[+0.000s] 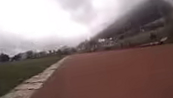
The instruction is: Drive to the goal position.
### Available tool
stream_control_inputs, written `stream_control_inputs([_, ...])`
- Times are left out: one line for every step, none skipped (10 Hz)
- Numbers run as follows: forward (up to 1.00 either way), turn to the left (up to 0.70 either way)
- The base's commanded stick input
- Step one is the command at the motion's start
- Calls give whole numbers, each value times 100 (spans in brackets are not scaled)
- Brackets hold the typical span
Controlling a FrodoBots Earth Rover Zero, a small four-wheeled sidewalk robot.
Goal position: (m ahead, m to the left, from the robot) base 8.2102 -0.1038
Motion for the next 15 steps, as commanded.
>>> stream_control_inputs([70, 0])
stream_control_inputs([70, 0])
stream_control_inputs([70, 0])
stream_control_inputs([70, 0])
stream_control_inputs([70, 0])
stream_control_inputs([70, 0])
stream_control_inputs([70, 0])
stream_control_inputs([70, 0])
stream_control_inputs([70, 0])
stream_control_inputs([70, 0])
stream_control_inputs([70, 0])
stream_control_inputs([70, 0])
stream_control_inputs([70, 0])
stream_control_inputs([70, 0])
stream_control_inputs([70, 0])
